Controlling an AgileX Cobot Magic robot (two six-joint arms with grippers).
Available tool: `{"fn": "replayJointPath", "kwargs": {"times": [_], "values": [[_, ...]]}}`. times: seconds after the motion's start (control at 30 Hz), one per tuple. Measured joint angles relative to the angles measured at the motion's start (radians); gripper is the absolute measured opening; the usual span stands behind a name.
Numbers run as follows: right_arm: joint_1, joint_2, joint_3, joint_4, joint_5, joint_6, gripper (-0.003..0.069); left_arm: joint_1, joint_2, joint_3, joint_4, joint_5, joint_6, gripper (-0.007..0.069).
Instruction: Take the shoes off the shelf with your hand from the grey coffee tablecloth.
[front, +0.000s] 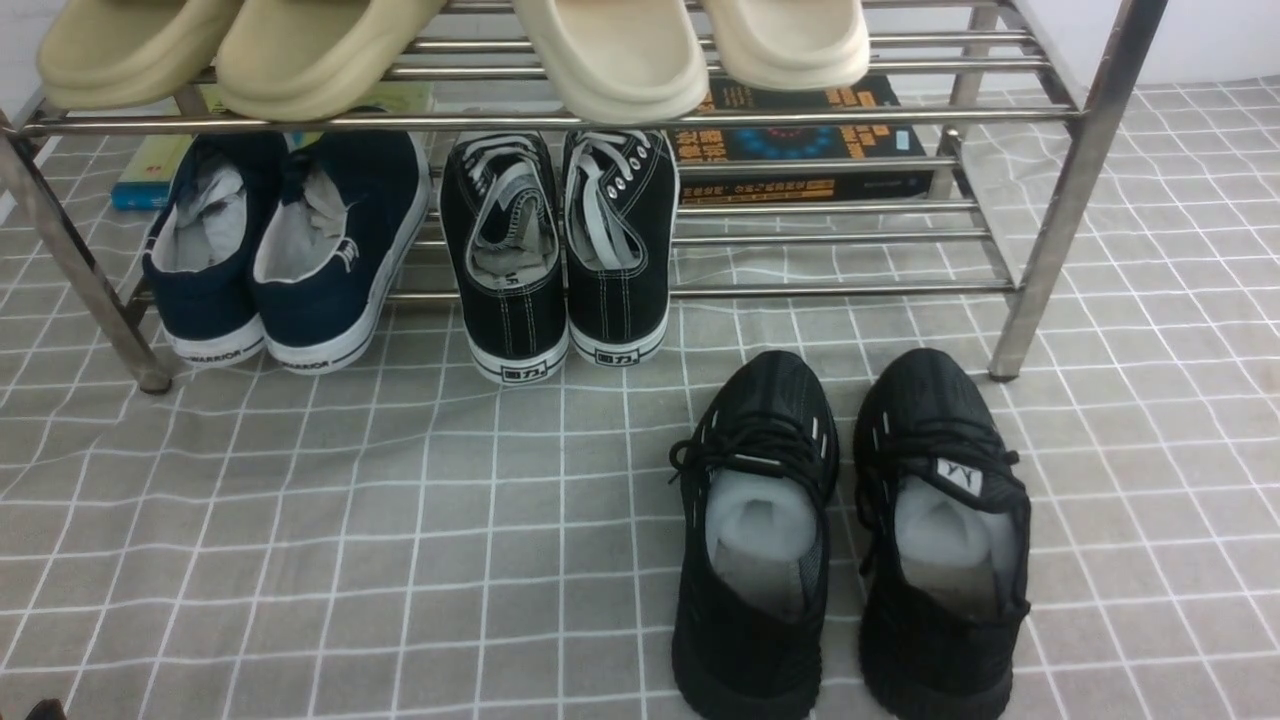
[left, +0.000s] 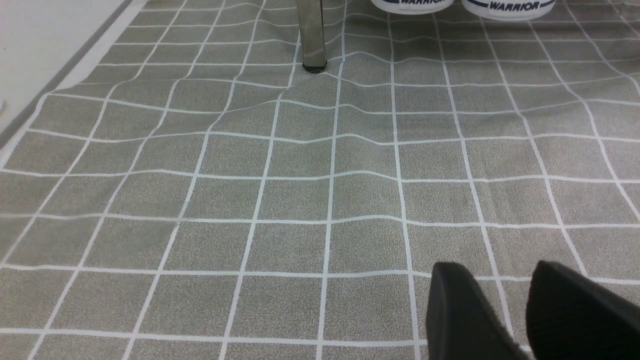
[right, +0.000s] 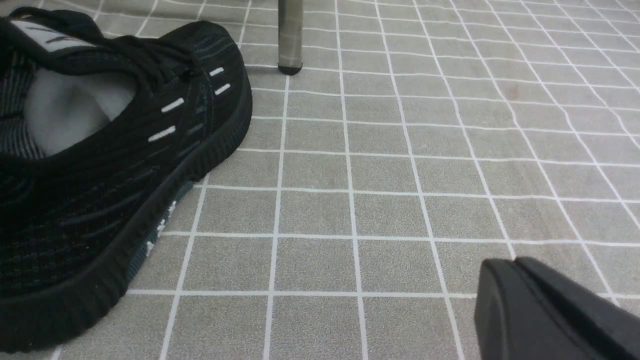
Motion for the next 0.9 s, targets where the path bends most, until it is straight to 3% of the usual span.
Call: {"fn": "replayJointPath", "kwargs": {"times": [0.9], "values": [[-0.005,0.0,0.0,0.01,0.0,-0.003,0.0053,0.0,0.0,0.0,0.002,0.0,0.0,0.024]]}}
